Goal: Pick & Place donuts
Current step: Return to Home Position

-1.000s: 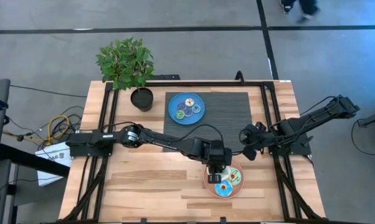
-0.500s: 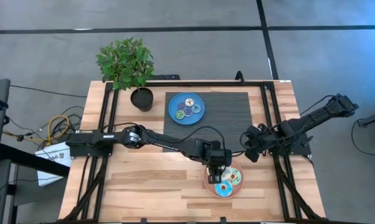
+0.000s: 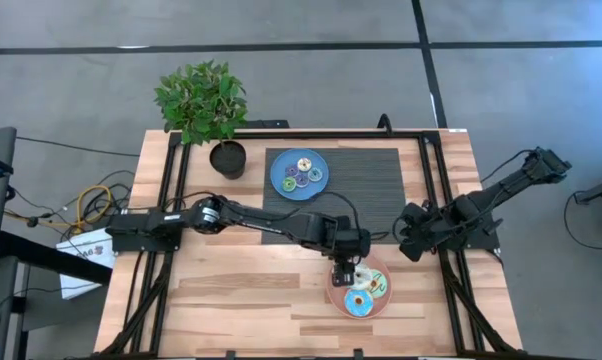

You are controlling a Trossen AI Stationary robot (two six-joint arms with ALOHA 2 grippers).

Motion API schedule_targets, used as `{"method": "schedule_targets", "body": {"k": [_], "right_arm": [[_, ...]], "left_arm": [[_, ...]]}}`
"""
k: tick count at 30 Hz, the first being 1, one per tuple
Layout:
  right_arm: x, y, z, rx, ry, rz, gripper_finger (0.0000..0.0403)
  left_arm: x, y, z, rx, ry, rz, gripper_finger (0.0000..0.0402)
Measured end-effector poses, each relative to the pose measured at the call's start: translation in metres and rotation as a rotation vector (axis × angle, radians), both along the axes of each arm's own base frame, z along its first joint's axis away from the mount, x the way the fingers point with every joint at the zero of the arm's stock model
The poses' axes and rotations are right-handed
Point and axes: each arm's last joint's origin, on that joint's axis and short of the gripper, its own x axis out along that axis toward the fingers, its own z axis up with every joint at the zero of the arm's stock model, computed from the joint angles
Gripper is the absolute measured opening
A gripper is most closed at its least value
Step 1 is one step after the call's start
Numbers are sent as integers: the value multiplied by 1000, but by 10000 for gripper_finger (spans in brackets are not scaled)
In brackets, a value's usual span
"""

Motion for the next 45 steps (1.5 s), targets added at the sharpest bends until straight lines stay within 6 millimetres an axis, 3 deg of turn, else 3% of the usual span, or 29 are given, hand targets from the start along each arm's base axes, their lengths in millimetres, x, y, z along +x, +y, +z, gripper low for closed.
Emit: {"method": "schedule_targets", "body": {"k": [7, 10, 13, 17, 22, 25, 28, 31, 37, 41, 45], "right_arm": [[-7, 1, 7, 39, -82, -39, 0], [-9, 2, 8, 61, -102, -42, 0], [-10, 4, 9, 78, -112, -45, 0], [-9, 7, 10, 87, -133, -33, 0], [-8, 9, 12, 77, -183, -28, 0], [-8, 11, 12, 83, -189, -16, 0], [-8, 13, 13, 92, -198, -2, 0], [-8, 15, 13, 94, -199, 11, 0], [-8, 14, 13, 65, -221, -1, 0], [-8, 13, 13, 52, -231, -7, 0], [-7, 14, 13, 52, -232, -8, 0]], "left_arm": [[-17, 6, 47, 155, -85, -13, 217], [-27, 10, 59, 208, -57, -32, 180], [-36, 18, 65, 252, -5, -36, 113], [-41, 31, 63, 268, 72, -67, 18], [-44, 41, 52, 221, 138, -56, 9], [-58, 37, 44, 219, 199, -63, 2], [-87, 37, 43, 255, 211, -8, 3], [-125, 49, 35, 216, 155, 87, 1], [-221, 68, 24, 41, -182, 210, 0], [-282, 77, 11, 5, -423, 134, 0], [-328, 83, -12, 51, -642, 49, 0]]}}
